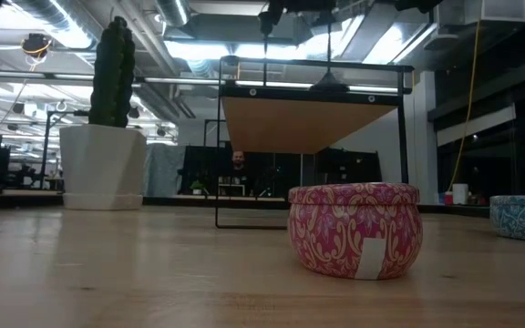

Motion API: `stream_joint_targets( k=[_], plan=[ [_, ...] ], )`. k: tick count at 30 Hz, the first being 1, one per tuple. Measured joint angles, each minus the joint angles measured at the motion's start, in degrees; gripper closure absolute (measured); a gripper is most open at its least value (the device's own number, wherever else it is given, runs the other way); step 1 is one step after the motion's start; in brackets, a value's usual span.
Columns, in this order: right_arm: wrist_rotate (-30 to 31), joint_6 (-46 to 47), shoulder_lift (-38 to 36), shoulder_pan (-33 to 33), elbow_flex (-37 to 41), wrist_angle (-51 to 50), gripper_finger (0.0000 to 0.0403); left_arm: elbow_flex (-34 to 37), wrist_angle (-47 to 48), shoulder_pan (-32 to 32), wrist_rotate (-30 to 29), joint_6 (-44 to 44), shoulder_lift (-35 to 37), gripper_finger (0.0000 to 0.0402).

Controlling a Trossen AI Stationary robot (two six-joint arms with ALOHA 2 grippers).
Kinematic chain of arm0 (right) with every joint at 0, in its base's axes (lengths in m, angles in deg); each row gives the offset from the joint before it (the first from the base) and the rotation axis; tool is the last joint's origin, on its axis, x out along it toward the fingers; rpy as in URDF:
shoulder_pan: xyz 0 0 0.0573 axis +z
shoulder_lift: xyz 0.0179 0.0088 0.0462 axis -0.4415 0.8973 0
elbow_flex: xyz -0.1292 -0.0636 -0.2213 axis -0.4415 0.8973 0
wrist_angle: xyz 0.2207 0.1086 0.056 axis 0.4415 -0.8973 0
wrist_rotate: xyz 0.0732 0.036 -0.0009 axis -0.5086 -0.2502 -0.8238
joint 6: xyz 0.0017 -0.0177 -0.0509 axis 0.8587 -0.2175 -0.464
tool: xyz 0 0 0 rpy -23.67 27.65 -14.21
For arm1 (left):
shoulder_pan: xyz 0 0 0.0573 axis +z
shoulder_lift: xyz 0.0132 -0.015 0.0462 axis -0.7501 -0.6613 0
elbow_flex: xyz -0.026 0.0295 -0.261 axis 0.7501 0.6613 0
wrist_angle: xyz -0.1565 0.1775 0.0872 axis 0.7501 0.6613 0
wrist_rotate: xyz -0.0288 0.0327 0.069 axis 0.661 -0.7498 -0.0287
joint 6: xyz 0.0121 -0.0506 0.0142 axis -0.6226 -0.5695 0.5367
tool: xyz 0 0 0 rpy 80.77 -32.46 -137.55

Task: Pick & Place candle stick holders
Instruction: Put the left candle holder on the shelf

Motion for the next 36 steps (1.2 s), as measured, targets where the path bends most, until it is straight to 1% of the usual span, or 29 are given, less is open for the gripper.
stream_joint_targets(
  k=[9, 13, 16, 19, 22, 25, 29, 33, 36],
  plan=[
    [0.00, 0.01, 0.00, 0.00, 0.01, 0.00, 0.0300, -0.23, 6.15, -4.08, -8.86, 0.22, 0.24, 0.0393],
    [0.00, 0.00, 0.00, 0.00, 0.01, -0.01, 0.0300, 1.90, 6.24, -7.27, -13.06, 1.82, 0.84, 0.0393],
    [0.00, 0.00, 0.00, 0.02, 0.02, 0.00, 0.0300, 2.97, 6.23, -8.37, -14.03, 1.45, 1.48, 0.0393],
    [0.00, 0.01, -0.02, 0.01, 0.01, 0.00, 0.0300, 2.99, 3.64, -7.63, -14.16, 1.04, 1.34, 0.0393],
    [0.00, 0.02, -0.01, 0.00, 0.02, 0.00, 0.0300, 3.06, 2.29, -6.50, -13.50, -0.41, 1.31, 0.0393],
    [0.00, 0.01, -0.01, 0.01, 0.01, 0.00, 0.0300, 3.12, 1.00, -5.90, -11.13, -0.17, 1.22, 0.0393],
    [0.00, 0.00, -0.02, 0.00, 0.00, 0.00, 0.0300, 3.28, -1.68, -5.89, -7.46, 2.94, 1.03, 0.0393],
    [0.00, 0.01, -0.02, 0.01, 0.01, 0.00, 0.0300, 3.35, -2.51, -5.67, -1.25, 5.73, 0.96, 0.0393],
    [0.00, 0.02, -0.02, 0.00, 0.02, 0.00, 0.0300, 3.39, -2.48, -5.62, -0.62, 7.85, 0.94, 0.0393]
  ],
)
